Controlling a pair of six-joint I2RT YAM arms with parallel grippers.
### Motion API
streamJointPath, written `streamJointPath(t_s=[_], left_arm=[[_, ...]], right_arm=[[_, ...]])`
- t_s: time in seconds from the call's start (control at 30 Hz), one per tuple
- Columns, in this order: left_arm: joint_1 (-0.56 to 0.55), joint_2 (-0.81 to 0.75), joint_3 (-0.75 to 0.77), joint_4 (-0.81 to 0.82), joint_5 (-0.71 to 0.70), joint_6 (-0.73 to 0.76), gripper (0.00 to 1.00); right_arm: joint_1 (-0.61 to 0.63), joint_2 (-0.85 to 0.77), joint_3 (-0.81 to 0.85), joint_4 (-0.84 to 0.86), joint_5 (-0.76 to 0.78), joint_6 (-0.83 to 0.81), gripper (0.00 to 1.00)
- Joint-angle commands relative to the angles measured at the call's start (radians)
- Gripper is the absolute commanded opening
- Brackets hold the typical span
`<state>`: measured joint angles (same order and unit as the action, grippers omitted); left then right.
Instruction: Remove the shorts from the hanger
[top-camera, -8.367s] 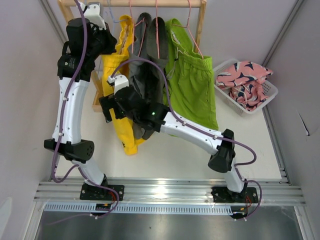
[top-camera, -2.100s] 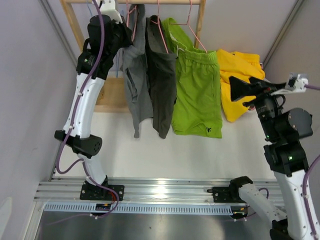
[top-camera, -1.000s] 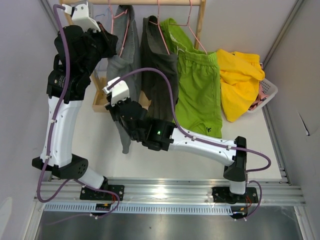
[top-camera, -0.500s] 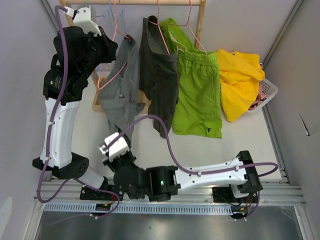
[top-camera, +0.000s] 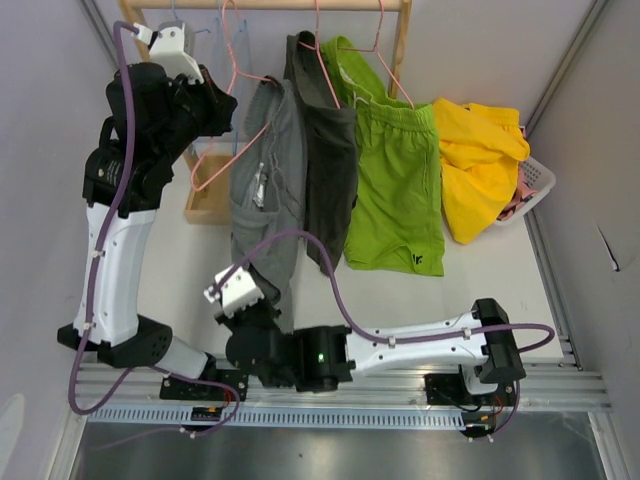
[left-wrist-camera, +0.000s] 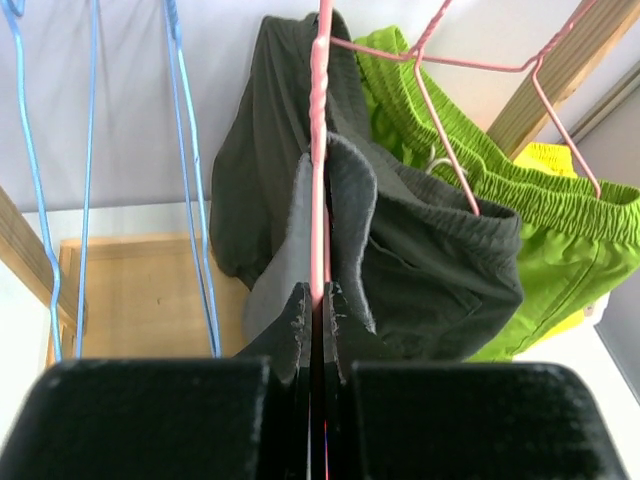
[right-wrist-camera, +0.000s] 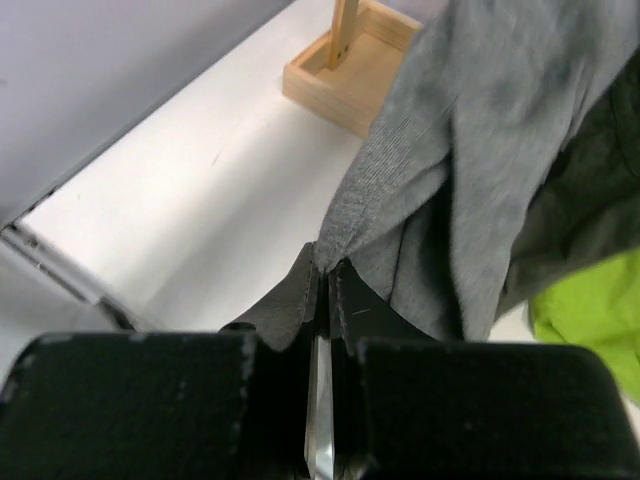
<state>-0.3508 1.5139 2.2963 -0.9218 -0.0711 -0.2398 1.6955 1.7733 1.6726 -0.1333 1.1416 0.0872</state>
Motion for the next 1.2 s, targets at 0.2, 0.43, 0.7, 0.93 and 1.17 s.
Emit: streamJointPath(t_s=[0.2,0.43,0.7,0.93,1.17], left_arm=[[0.009,-0.294,-0.304,0.215,0.031,-0.055,0.00],[0.009,-0.313,-0.273,0.179,0.010,-0.032,0.00],[0.009,-0.056,-0.083,0.239,-0.033,0.039,0.00],[0.009,0.190,0.220,0.234,-0.067,0.102,0.00],[0.009,0.299,0.215,0.310,-0.099,0.117,0.00]], right_arm=[[-0.431,0.044,0.313,0.061,-0.388,-0.202,0.00],[-0.525,0.007,0.269,-0.007,-0.430,-0.092,0.00],[-0.072,-0.307,-0.230,0.167,-0.178,-0.040,0.00],[0.312,-0.390,-0.404,0.123,0.030,0.083,0.00],[0.406,-0.437,-0.378,-0.042,0.210,0.140,0.00]])
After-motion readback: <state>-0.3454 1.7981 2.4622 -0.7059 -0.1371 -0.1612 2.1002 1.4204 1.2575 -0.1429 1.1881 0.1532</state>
